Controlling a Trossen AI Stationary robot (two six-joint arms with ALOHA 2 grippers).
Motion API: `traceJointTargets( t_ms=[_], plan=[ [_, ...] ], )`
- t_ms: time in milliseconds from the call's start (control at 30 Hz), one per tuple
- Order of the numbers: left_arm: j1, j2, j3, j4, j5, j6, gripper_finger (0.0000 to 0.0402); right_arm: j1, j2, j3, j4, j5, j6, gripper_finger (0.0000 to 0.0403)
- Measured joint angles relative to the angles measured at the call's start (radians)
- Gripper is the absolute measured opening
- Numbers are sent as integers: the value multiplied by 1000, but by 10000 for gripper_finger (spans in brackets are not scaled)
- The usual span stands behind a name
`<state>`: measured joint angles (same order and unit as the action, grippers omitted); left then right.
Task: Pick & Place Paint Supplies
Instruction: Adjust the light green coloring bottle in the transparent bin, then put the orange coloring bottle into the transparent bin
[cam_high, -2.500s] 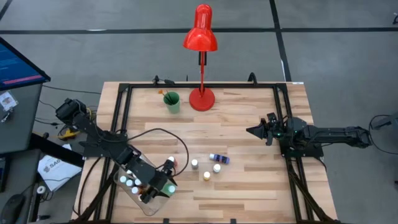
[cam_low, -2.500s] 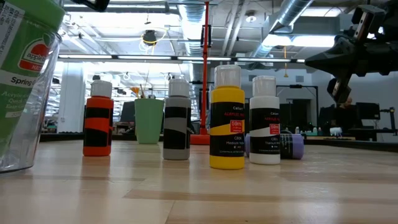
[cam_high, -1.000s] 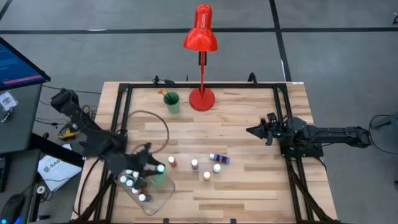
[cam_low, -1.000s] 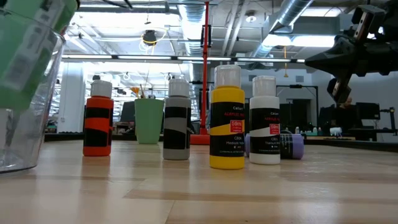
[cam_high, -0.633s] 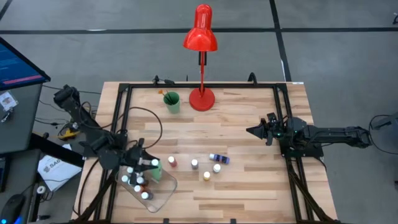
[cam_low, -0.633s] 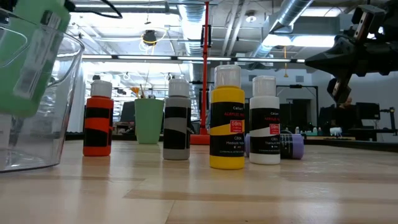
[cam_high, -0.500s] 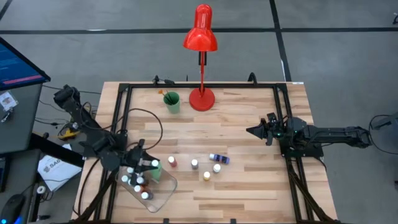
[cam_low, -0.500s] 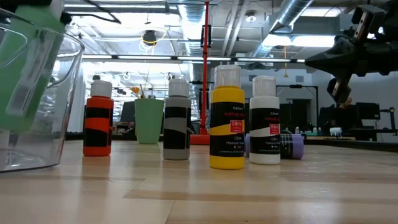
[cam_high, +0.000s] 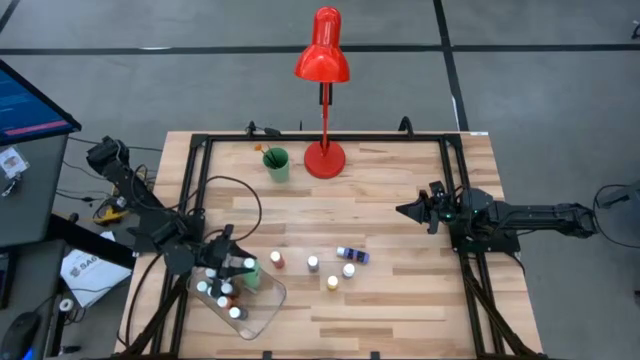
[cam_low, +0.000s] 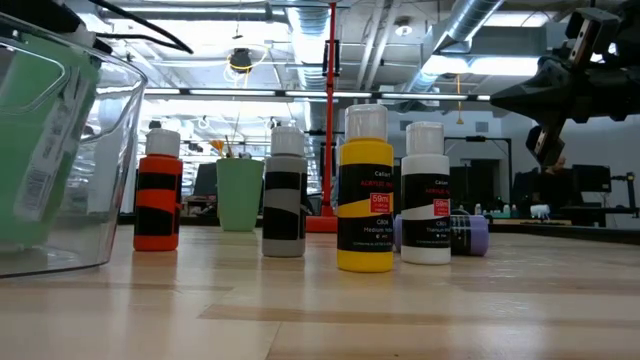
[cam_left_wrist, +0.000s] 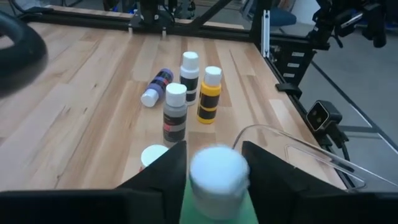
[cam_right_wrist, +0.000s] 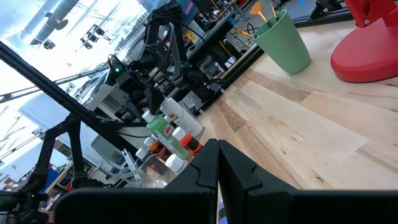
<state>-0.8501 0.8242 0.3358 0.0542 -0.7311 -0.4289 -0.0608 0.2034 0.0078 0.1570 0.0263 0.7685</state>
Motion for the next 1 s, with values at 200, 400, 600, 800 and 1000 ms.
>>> traceJointTargets(
  t_ms=[200,400,600,800,1000],
  plan=[
    [0,0,-2,1,1,1,171,0,0,0,0,0,0,0],
    [0,-2,-3,1,4,10,183,0,0,0,0,0,0,0],
    [0,0,22,-5,6,37,197,0,0,0,0,0,0,0],
    [0,0,78,-4,6,101,214,0,0,0,0,0,0,0],
    [38,2,191,-16,8,190,215,0,0,0,0,0,0,0]
  ],
)
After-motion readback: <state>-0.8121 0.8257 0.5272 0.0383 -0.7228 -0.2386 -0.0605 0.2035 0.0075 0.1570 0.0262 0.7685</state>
